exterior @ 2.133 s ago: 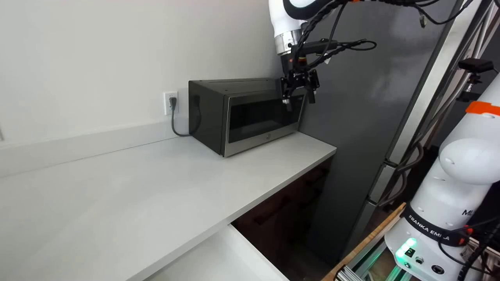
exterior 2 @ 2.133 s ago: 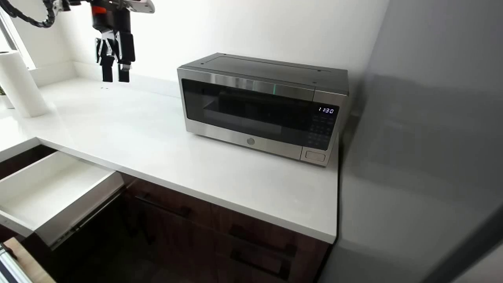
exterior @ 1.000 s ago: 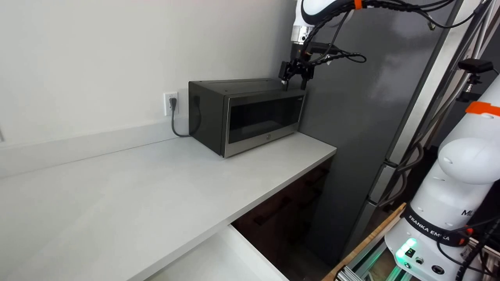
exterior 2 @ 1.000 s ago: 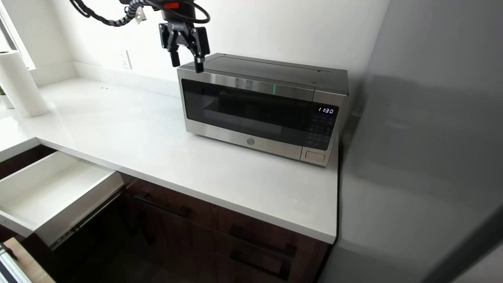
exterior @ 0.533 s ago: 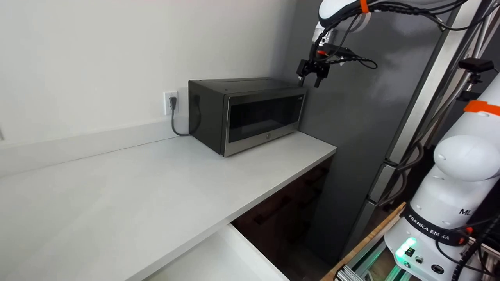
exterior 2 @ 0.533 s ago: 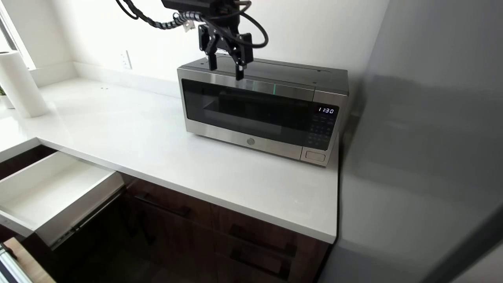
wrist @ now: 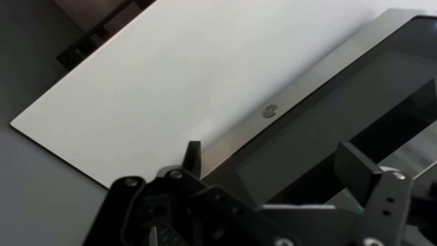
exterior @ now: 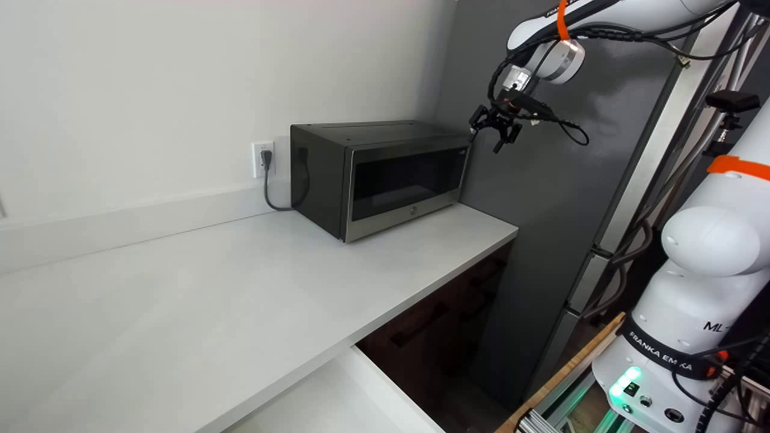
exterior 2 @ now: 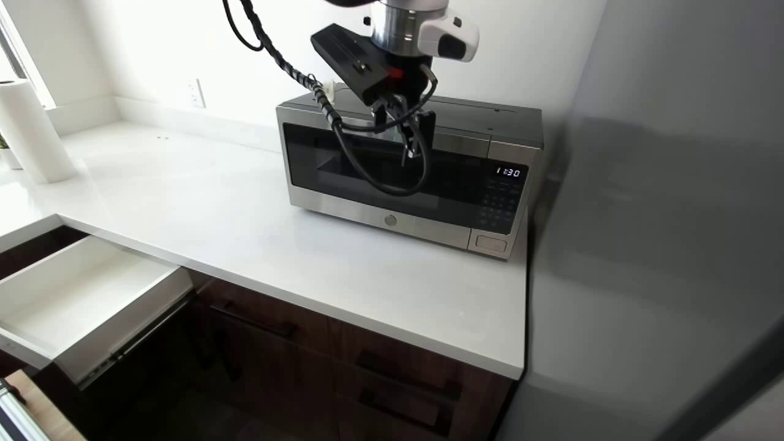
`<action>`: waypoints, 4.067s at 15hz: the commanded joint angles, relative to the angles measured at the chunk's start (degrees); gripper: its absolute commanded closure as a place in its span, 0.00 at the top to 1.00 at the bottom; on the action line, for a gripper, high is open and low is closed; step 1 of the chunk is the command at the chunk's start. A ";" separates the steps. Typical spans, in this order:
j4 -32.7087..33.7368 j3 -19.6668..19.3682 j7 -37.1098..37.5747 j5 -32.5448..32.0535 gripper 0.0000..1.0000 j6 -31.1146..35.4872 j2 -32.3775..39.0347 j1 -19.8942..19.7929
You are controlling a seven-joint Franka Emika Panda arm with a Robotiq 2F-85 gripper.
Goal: Press the bottom right button of the microwave and open the microwave door
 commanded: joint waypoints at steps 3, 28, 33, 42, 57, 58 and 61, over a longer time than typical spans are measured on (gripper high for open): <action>-2.99 -3.11 0.13 12.51 1.00 7.64 5.02 -3.62; 11.07 1.68 -14.04 52.67 0.34 14.32 29.15 -11.10; 17.38 1.54 -20.64 59.78 0.01 14.15 36.55 -13.82; 20.16 1.02 -20.02 64.36 0.01 16.79 40.90 -13.19; 25.46 2.87 -24.56 73.13 0.00 17.23 47.21 -13.94; 26.23 2.88 -25.47 74.11 0.00 17.15 47.80 -14.01; 27.97 2.68 -26.78 76.07 0.00 16.90 49.56 -13.92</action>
